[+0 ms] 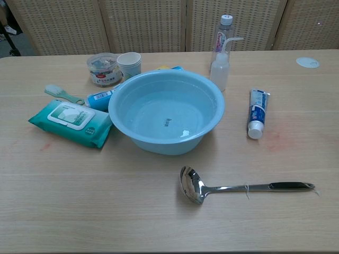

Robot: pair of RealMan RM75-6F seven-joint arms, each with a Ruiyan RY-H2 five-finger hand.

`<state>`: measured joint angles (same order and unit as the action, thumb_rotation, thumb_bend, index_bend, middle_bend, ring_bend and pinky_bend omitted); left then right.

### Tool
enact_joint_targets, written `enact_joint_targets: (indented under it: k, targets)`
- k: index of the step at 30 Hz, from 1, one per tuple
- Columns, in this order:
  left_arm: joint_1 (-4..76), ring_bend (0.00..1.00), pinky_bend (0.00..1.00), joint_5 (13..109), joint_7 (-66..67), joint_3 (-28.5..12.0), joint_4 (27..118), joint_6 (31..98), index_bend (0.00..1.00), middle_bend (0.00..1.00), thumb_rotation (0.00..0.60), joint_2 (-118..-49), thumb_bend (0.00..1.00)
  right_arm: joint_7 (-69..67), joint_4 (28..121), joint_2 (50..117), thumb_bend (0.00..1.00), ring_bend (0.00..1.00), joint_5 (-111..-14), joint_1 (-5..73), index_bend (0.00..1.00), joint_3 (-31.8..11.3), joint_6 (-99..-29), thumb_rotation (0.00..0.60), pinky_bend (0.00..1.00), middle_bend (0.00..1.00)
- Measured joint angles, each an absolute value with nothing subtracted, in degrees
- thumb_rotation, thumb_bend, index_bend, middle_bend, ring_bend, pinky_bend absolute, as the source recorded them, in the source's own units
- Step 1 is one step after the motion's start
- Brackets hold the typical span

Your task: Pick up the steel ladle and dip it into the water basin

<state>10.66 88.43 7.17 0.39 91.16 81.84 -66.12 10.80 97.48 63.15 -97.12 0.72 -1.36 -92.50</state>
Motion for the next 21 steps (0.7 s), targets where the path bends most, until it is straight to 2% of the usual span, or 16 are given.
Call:
enact_joint_targets:
  k: [9,16,19,21]
  targets:
    - [10.25,0.0,0.0,88.7,6.07,0.08,91.72,82.61,0.0,0.0,0.6,-65.4,0.0,9.57,96.59,63.59,0.0,0.0,-98.41,1.82,0.05,-0.17,-89.89,0.6,0.02,0.0]
    - [9.92,0.0,0.0,88.76,4.16,-0.38,92.46,83.27,0.0,0.0,0.6,-64.08,0.0,8.45,94.32,65.31,0.0,0.0,-98.87,5.3,0.05,1.45,-81.31,0.6,0.02,0.0]
    - [9.88,0.0,0.0,88.4,3.5,-0.64,92.57,83.21,0.0,0.0,0.6,-63.71,0.0,9.41,94.2,66.31,0.0,0.02,-98.59,7.56,0.07,1.8,-76.52,0.6,0.04,0.08]
    - [9.97,0.0,0.0,88.25,3.28,-0.69,92.55,82.81,0.0,0.0,0.6,-63.64,0.0,10.3,94.35,67.31,0.0,0.15,-98.39,9.05,0.08,1.94,-73.64,0.6,0.21,0.25]
